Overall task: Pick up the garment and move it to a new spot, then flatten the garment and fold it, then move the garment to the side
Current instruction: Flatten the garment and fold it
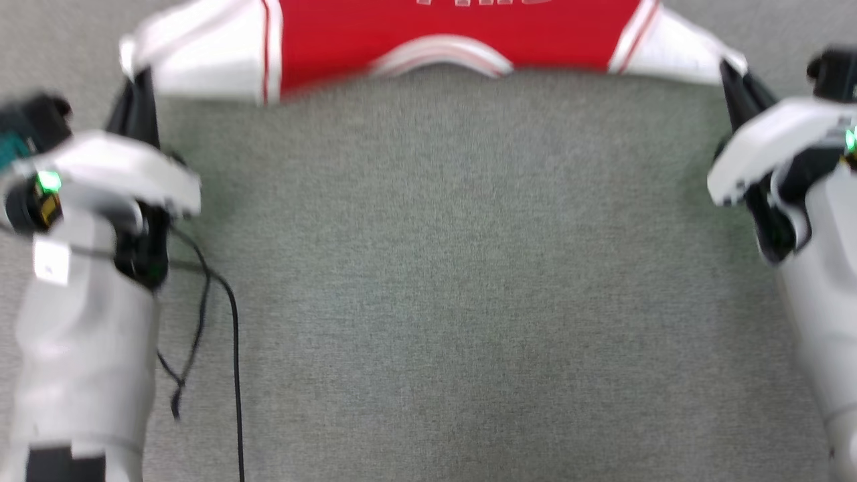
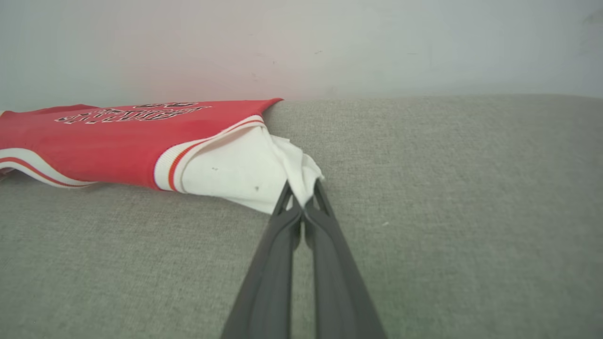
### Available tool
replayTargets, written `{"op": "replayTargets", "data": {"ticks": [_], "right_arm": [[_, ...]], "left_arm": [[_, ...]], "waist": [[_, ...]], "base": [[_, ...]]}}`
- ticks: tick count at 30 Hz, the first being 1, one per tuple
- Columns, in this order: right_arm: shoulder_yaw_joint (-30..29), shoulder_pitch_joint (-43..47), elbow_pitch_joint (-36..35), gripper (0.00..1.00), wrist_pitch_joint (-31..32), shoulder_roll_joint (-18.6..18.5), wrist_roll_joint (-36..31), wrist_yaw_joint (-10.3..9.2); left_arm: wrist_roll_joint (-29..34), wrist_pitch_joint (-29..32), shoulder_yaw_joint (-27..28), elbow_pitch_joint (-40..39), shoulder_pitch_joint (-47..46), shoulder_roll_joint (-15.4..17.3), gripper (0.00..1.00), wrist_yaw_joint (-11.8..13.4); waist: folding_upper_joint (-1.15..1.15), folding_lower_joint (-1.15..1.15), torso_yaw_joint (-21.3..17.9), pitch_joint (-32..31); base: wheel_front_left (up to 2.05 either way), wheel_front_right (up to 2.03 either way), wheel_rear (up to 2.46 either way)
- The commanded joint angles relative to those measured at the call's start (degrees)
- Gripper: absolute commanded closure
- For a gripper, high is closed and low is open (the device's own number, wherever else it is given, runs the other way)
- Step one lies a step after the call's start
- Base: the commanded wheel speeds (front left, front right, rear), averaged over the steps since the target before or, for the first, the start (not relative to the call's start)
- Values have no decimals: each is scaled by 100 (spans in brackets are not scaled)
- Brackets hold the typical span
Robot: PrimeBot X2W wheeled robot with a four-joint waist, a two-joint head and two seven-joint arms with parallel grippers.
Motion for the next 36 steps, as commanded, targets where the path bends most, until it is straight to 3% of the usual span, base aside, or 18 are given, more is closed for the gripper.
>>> {"op": "replayTargets", "data": {"ticks": [1, 2, 11, 16, 17, 24, 29, 34, 35, 36], "right_arm": [[39, 419, -186, 100, -58, -144, 150, -10], [65, 1035, -519, 100, 3, -293, 305, -11], [-338, 3118, -1989, 100, 464, -442, 471, -11], [-873, 4409, -2882, 100, 847, -146, 332, -11], [-1218, 5177, -3474, 100, 1145, 148, 181, -11], [-1668, 6522, -4583, 100, 1816, 643, -124, -11], [-1805, 7369, -4991, 100, 2265, 846, -212, -11], [-1770, 7669, -5033, 100, 2451, 914, -219, -10], [-1760, 7640, -4990, 74, 2487, 931, -85, -10], [-1706, 7589, -4951, 19, 2517, 943, -60, -9]], "left_arm": [[35, -42, 146, -276, 502, 24, 100, 5], [129, -42, 338, -719, 1199, -25, 100, 6], [400, -42, 744, -1769, 3218, -346, 100, 104], [477, -43, 782, -2144, 4115, -468, 100, 171], [545, -40, 732, -2408, 4599, -530, 100, 275], [709, 166, 622, -3116, 5506, -517, 100, 455], [738, 456, 541, -3664, 6136, -548, 100, 577], [761, 559, 408, -3984, 6429, -651, 100, 624], [769, 571, 358, -4025, 6443, -676, 100, 614], [766, 570, 308, -4054, 6435, -706, 100, 583]], "waist": [[0, 1, 20, -498], [0, 1, 44, -815], [0, 1, 164, -1678], [0, 1, 274, -2026], [0, 1, 339, -2201], [0, 1, 438, -2467], [0, 1, 483, -2628], [0, 1, 529, -2679], [0, 1, 536, -2682], [0, 1, 540, -2682]], "base": [[0, 0, 0], [0, 0, 0], [0, 0, 0], [0, 0, 0], [0, 0, 0], [0, 0, 0], [0, 0, 0], [0, 0, 0], [0, 0, 0], [0, 0, 0]]}}
